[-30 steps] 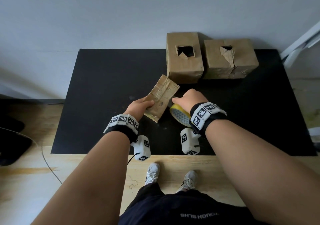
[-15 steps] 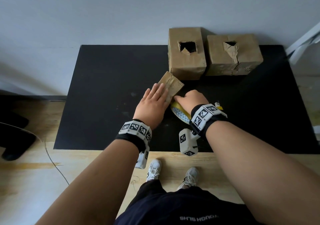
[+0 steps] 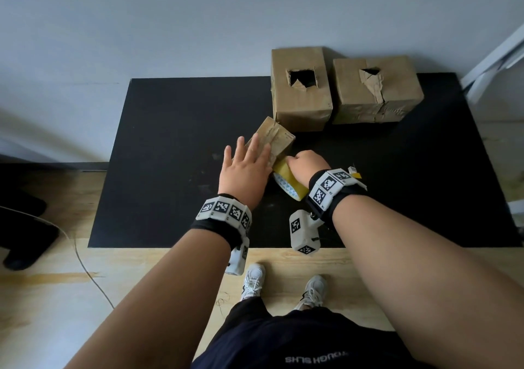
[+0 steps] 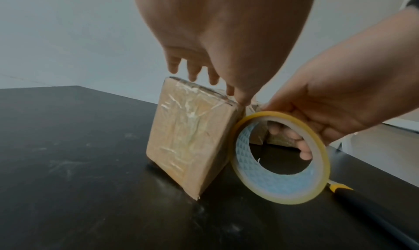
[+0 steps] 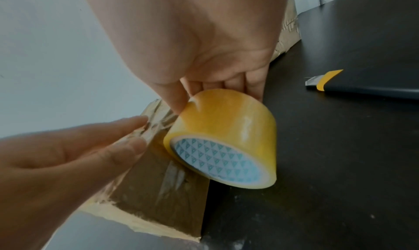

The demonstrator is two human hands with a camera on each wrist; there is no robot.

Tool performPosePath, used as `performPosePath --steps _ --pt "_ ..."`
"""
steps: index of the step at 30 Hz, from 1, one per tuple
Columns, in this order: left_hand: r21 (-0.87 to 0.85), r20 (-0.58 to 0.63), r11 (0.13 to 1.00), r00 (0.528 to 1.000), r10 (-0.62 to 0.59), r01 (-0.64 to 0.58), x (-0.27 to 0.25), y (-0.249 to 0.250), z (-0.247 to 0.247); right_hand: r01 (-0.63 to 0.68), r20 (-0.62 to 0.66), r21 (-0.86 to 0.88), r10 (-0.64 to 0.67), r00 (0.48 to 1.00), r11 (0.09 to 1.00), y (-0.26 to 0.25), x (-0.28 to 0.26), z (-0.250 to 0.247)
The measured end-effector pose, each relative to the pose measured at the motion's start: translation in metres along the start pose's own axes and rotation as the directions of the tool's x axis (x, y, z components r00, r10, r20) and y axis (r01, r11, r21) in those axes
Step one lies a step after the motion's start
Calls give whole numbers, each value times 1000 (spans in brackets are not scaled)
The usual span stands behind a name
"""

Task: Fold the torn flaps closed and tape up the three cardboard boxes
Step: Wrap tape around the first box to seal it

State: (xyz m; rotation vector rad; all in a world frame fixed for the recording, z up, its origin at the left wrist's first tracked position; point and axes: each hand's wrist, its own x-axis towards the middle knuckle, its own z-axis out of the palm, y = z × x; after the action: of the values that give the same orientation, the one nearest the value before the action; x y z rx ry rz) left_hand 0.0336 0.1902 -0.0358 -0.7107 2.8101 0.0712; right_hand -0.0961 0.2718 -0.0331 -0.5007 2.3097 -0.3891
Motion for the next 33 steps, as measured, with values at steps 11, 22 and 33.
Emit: performPosePath --steps 11,22,33 --pt "-545 173 816 978 -117 195 7 -28 -13 145 -72 221 -132 989 965 -1 -10 -11" --pt "-699 244 651 954 -172 296 17 -47 -9 270 -109 275 -249 962 923 -9 -21 -23" --pt "-815 269 461 934 -235 351 8 -57 -7 240 -91 157 -228 969 958 8 -20 -23"
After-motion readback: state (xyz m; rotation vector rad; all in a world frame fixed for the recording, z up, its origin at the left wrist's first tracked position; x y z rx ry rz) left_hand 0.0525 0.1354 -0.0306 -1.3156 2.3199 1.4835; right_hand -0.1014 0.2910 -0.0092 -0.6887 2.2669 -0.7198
